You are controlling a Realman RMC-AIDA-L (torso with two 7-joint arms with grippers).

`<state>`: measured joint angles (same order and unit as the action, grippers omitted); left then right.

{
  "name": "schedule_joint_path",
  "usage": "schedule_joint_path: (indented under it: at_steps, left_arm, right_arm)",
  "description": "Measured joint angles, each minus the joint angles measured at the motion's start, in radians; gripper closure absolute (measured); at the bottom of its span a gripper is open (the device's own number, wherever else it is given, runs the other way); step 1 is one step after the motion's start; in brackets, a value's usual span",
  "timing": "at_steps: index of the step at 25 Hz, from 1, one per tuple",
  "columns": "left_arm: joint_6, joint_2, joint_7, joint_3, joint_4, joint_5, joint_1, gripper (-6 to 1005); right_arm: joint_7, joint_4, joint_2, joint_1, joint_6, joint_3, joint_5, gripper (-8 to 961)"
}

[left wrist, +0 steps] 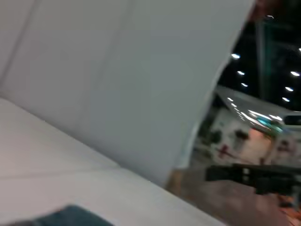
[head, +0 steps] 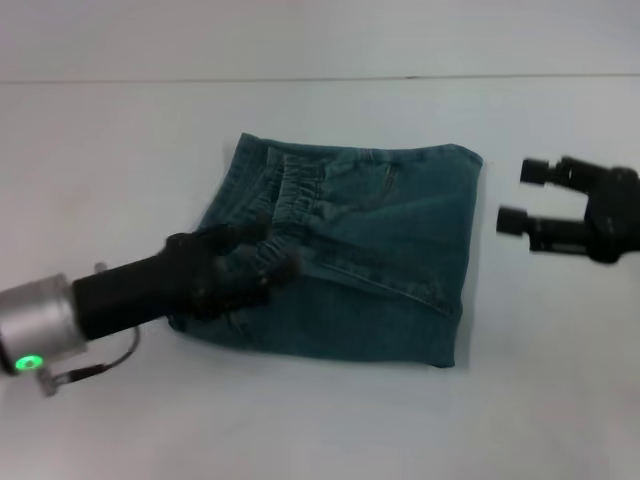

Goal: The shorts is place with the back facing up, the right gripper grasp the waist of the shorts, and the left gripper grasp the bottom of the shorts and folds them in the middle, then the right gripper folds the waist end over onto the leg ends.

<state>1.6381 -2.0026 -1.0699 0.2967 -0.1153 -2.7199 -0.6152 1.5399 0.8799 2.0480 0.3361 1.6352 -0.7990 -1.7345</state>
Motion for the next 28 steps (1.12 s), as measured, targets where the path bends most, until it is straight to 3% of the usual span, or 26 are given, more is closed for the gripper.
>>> schedule_joint_path:
  at_steps: [4,7,8,11,28]
  left_arm:
    - [0.227,-0.093,-0.08,-0.032,-0.327,0.015,-0.015,282]
    - [0.275,-0.156,-0.136,-0.063,-0.533,0.027,-0.016,186]
    - [0.273,-0.165,-0.15,-0.081,-0.571,0.027,-0.015,158]
    - [0.252,-0.162,-0.166,-0.102,-0.563,0.03,-0.015,73]
    - [0.202,-0.167,-0.201,-0.167,-0.525,0.031,-0.011,73]
  right_arm:
    - [-0.021,0.009,0.024,-0.023,0.022,0.003,-0.032,13]
    - [-0.024,0.006,0.039,-0.022,0.017,0.0,-0.057,13]
    - [-0.023,0.002,0.039,-0.017,0.013,-0.002,-0.067,13]
    - [-0.013,-0.003,0.042,-0.003,-0.015,-0.011,-0.114,13]
    - [0.102,0.079,0.048,-0.01,-0.078,-0.089,-0.141,13]
